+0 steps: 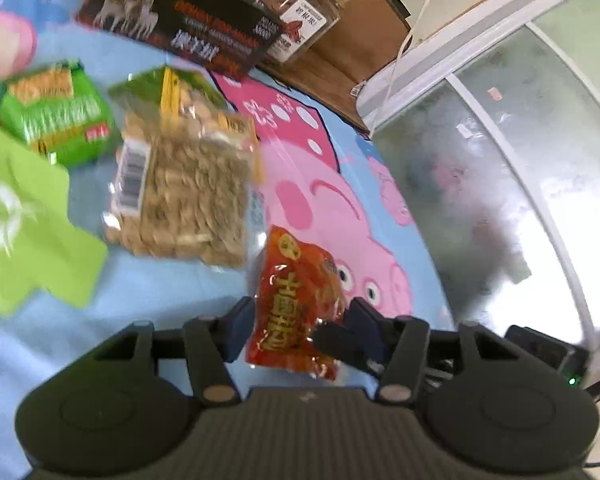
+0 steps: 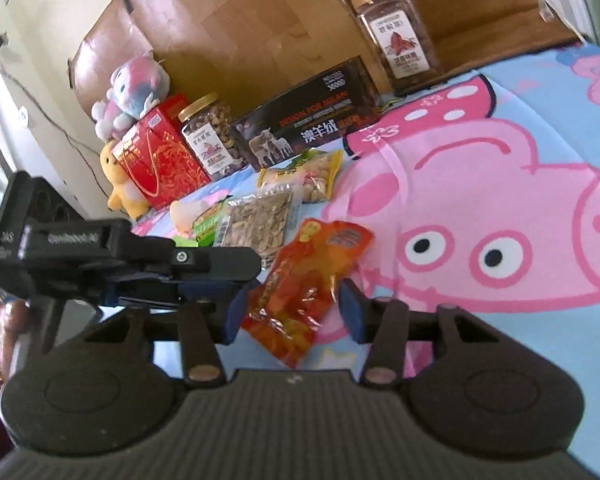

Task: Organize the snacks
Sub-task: 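Carry the orange packet into the silver tin and release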

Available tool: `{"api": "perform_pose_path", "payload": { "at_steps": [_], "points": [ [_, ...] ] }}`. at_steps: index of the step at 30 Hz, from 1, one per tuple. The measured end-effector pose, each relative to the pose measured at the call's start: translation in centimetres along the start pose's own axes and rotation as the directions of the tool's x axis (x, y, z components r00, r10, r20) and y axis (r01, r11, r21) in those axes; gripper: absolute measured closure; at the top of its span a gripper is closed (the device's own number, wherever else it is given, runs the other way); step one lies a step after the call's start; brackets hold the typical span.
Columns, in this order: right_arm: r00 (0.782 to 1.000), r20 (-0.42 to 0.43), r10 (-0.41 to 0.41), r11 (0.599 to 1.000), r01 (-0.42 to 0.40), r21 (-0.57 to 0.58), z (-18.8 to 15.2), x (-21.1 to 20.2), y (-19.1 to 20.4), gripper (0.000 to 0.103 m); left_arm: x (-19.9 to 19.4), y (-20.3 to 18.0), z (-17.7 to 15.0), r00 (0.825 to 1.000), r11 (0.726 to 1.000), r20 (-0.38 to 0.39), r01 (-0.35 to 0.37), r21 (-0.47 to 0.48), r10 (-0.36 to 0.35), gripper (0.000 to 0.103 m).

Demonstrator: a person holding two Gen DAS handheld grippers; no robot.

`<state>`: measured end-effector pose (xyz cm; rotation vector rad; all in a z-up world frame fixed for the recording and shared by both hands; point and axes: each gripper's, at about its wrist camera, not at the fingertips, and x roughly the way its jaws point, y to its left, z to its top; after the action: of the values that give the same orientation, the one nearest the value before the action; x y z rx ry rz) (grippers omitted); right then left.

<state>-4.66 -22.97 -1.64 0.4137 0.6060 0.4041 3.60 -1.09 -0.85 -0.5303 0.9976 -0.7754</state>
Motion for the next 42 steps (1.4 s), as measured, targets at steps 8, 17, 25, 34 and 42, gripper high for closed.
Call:
{"api": "perform_pose_path", "payload": {
  "at_steps": [8,17,25,34,42],
  "points": [
    [0.998,0.032,0.055,0.998,-0.054,-0.032,0.8,-0.3,1.0,0.082,-1.7,-1.0,0.5,0.998,0.999,0.053,0.039,-0.005,-0.038,0.051],
    [0.982,0.122,0.145,0.989,-0.138,-0.059,10.5,3.2,1.4,0.083,-3.8,-3.7,11.0,0.976,0.992,0.217,-0.008,0.127,-0.02,0.048],
    [0.99,0.087,0.111,0.99,-0.102,-0.102,21.0,13.8,-2.1,0.083,1.0,0.0,22.5,0.951,0.996,0.301,-0.082,0.034,0.069,0.05],
    [0.99,0.109,-0.09,0.986,0.104,-0.128,22.0,18.2,-3.6,0.068,3.3,3.1,24.7,0.93,0.984,0.324,-0.178,-0.024,0.176,0.047],
    [0.992,0.13,0.001,0.999,0.004,-0.038,17.6,11.5,-4.6,0.052,-1.4,2.6,18.8,0.95,0.992,0.287,-0.126,-0.003,0.121,0.046]
  ]
}}
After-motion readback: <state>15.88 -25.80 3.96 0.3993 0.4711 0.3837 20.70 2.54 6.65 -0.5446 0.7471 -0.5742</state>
